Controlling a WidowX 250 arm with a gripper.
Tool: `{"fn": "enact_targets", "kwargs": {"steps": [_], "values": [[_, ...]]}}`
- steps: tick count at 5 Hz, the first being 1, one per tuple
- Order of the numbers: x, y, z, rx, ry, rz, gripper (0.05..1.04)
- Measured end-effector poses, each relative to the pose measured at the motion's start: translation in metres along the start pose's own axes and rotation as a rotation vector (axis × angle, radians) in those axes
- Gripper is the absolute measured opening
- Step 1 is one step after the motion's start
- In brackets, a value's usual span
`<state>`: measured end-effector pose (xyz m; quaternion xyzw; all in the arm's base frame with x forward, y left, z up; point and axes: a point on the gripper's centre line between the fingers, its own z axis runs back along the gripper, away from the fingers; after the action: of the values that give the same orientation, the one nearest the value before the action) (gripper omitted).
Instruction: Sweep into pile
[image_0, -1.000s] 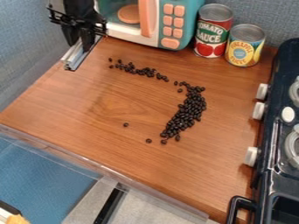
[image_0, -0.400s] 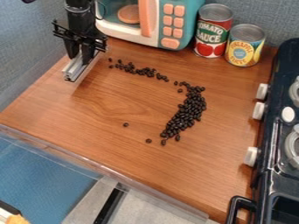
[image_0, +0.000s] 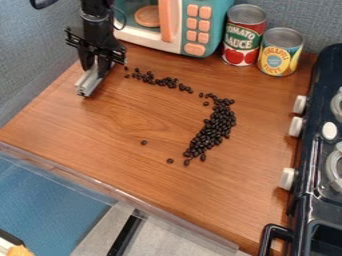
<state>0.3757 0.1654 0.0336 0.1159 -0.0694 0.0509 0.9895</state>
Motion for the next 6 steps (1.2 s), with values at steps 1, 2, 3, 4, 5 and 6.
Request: {"fn": "enact_targets", "kwargs": {"steps": [1, 2, 3, 4, 5, 6], "values": [[-0.001, -0.010, -0.002, 0.002, 0.001, -0.013, 0.345], [-0.002, -0.018, -0.004, 0.008, -0.001, -0.031, 0.345], [-0.004, -0.025, -0.005, 0.007, 0.002, -0.044, 0.345], [-0.005, -0.035, -0.004, 0.006, -0.008, -0.062, 0.345], [-0.009, -0.044, -0.002, -0.005, -0.009, -0.072, 0.345], [-0.014, -0.057, 0.002, -0.022, -0.005, -0.080, 0.345]]}}
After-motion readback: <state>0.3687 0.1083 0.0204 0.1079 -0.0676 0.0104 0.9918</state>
